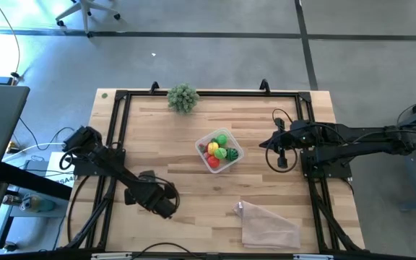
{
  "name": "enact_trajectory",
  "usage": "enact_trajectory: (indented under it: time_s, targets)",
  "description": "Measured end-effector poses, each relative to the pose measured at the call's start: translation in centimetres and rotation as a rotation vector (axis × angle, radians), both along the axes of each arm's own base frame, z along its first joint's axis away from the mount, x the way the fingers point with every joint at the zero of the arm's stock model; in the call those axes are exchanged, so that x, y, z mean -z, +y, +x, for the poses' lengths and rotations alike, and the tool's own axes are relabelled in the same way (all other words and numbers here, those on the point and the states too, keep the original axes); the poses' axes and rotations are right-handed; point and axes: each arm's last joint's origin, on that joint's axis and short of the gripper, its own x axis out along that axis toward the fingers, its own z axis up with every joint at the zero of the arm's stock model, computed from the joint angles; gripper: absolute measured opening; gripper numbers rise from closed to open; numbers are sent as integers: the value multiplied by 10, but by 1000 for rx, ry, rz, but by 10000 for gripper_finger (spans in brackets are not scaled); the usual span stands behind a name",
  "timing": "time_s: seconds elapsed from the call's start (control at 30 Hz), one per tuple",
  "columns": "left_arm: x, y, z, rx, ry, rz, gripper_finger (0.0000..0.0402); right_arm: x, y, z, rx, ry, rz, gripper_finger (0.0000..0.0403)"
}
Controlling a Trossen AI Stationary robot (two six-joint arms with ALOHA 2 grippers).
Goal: Pick and placing Produce into tupperware
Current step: Put the blackberry into the transparent bin
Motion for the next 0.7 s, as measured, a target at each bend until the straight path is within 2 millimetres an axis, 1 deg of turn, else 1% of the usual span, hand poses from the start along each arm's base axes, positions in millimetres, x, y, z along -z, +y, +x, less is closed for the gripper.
enact_trajectory:
  time_s: [0.13, 0.33, 0.43, 0.6, 0.7]
  targets:
    - [0, -4, 0, -16, -28, 2, 8, 0, 0, 0, 0, 0, 0, 0]
    - [1, -5, 4, -33, -77, -4, 13, 0, 0, 0, 0, 0, 0, 0]
    - [1, -5, 4, -37, -78, -2, 41, 0, 0, 0, 0, 0, 0, 0]
    - [1, -5, 4, -27, -73, 1, 111, 0, 0, 0, 0, 0, 0, 0]
    - [1, -4, 4, -4, -82, 19, 145, 0, 0, 0, 0, 0, 0, 0]
